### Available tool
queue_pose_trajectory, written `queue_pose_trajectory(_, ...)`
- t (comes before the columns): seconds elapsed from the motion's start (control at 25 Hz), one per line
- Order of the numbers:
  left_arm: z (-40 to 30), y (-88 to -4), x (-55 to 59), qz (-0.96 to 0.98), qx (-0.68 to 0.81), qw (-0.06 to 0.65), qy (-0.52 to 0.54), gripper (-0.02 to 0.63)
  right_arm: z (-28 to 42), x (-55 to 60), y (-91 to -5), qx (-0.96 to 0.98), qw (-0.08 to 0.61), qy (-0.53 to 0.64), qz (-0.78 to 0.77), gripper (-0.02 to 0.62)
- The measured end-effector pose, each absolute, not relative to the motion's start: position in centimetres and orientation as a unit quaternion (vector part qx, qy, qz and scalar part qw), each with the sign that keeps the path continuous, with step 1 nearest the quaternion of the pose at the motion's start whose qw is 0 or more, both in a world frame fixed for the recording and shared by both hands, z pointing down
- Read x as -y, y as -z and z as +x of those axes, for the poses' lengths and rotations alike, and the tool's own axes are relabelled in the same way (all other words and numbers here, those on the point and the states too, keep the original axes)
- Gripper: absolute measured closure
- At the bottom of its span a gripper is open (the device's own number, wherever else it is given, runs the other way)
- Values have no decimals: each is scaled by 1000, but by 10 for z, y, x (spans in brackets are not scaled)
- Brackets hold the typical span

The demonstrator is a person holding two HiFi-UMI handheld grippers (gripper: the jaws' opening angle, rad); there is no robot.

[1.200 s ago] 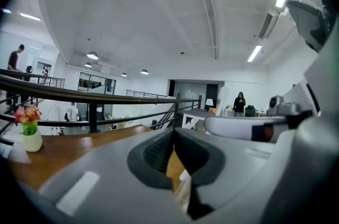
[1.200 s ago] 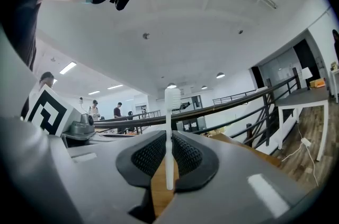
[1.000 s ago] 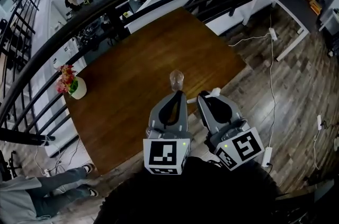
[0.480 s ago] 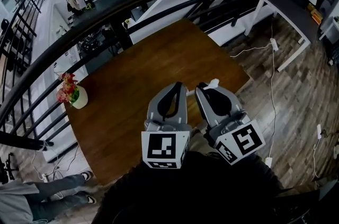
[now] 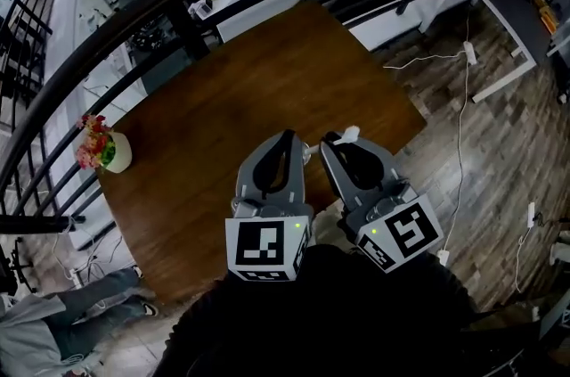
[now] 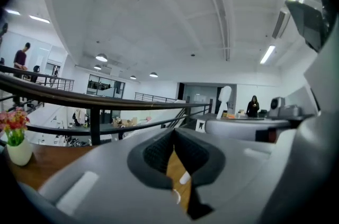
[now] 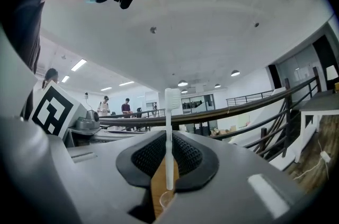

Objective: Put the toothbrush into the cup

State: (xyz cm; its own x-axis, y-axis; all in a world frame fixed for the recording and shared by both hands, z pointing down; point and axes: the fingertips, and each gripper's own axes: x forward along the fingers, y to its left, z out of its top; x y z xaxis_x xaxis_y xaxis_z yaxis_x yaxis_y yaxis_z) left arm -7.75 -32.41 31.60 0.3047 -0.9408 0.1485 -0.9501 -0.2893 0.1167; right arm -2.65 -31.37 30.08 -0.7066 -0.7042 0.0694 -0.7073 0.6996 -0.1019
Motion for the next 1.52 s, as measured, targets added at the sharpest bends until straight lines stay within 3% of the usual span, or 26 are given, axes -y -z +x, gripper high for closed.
queue_pose_trajectory(0.44,-99,-371,361,754,629,180,-64,597,-46,352,-373,932,102,-101,333,560)
queue_pose_trajectory(0.8,-116,-413,370,731,636,231,-85,597,-67,354,-418,937,134,-129,297,560)
queue_pose_trajectory(1.32,-116,-425,375,731,632,243,-89,598,-66,357,-437,931,155,-157,291,555)
queue_pose_trajectory(1.52,-113,-423,373,733,630,241,-89,597,-66,352,-439,932,160,-163,282,495)
